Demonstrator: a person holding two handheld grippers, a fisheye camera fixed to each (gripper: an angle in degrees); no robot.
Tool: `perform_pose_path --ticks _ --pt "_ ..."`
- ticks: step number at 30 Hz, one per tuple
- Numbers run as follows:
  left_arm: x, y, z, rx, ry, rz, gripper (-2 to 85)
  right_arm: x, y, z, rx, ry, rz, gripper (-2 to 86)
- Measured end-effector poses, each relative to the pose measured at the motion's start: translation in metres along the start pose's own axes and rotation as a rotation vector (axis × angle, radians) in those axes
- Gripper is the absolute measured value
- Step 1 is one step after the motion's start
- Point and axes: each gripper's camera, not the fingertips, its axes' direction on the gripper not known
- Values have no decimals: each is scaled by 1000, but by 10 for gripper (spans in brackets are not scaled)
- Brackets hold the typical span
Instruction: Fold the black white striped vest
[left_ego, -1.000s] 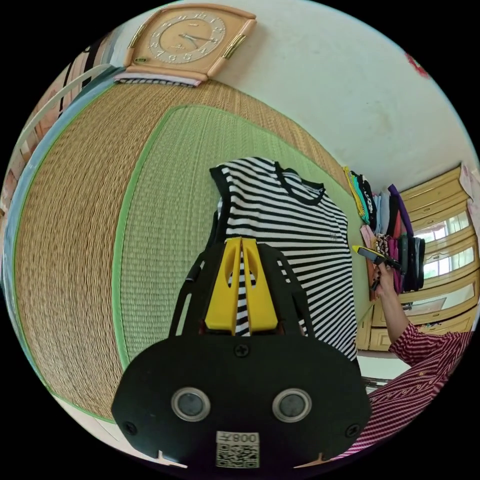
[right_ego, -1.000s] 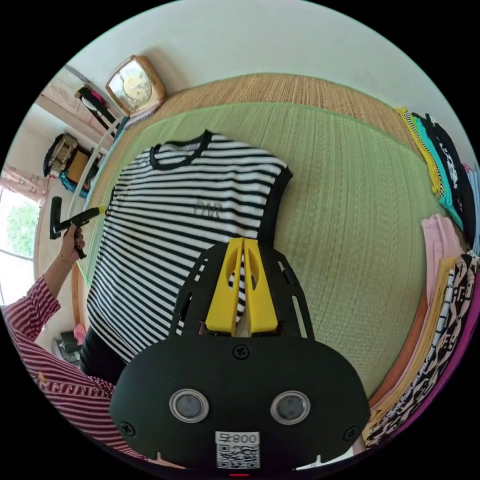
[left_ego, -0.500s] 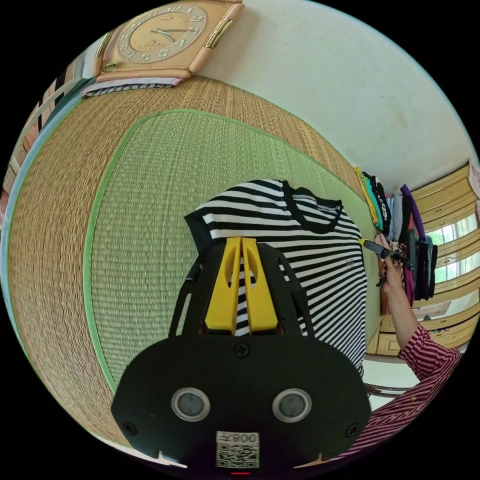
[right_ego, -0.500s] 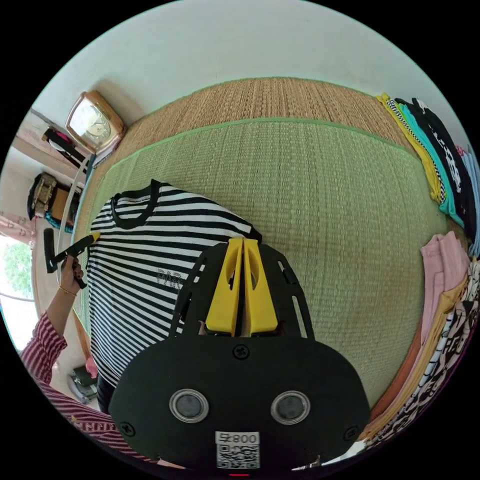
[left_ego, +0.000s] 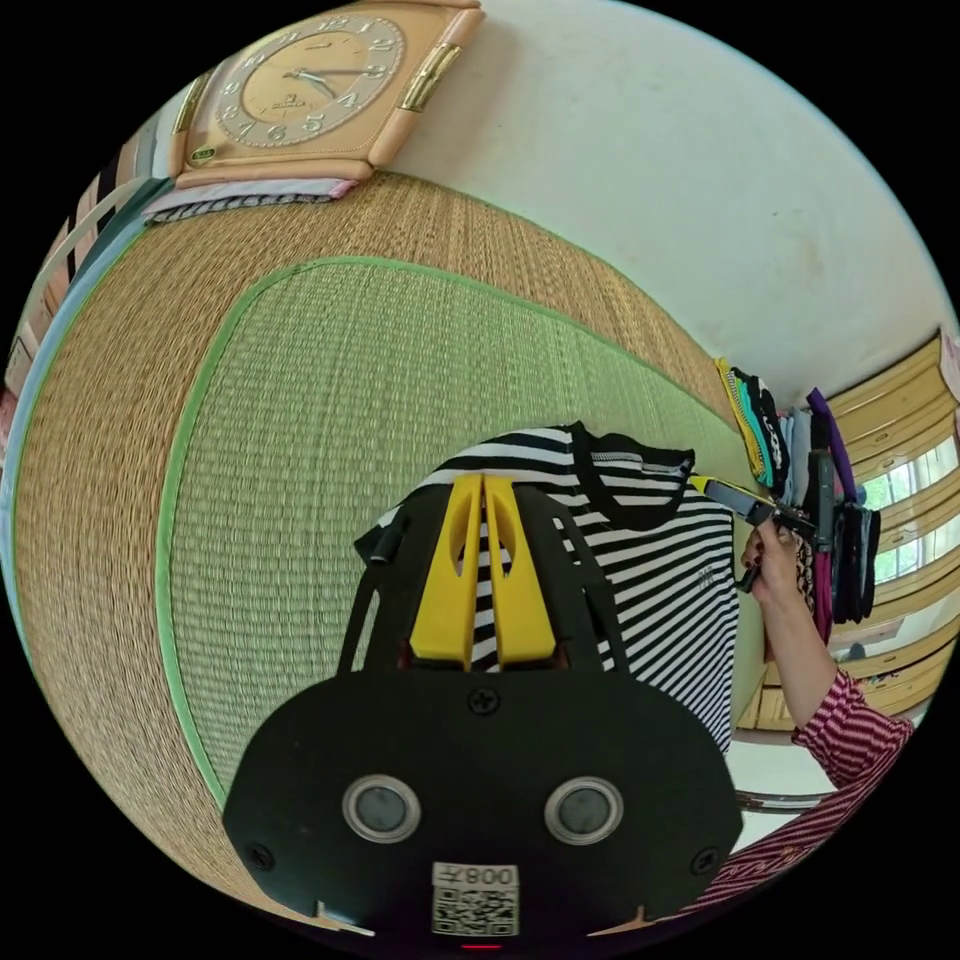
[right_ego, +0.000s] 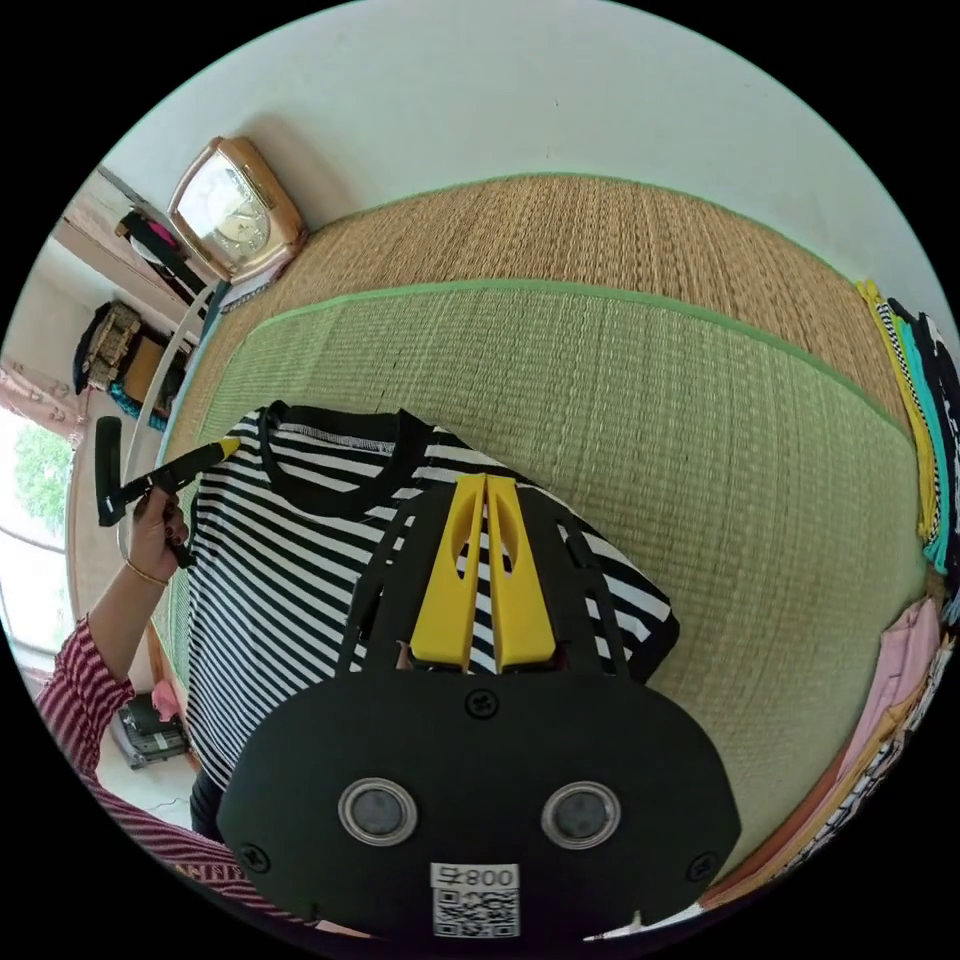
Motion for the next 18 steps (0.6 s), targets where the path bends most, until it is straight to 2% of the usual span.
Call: perform_pose_path --ticks 3,6,9,11,14,18 --pt "5 2 -3 23 21 29 0 7 1 -13 12 -29 31 0" --pt "17 -1 -1 37 39 88 0 -24 5 -35 81 -8 -67 0" --pt "16 -7 16 -4 1 78 0 -42 -12 -25 47 14 -100 0" --pt "5 -6 21 9 14 57 0 -32 -22 -12 -3 21 -72 1" --pt "-6 -3 18 11 36 17 0 -6 -27 -26 15 -69 6 1" --pt "-10 18 -3 43 92 60 1 -1 -3 -83 83 -63 -33 0"
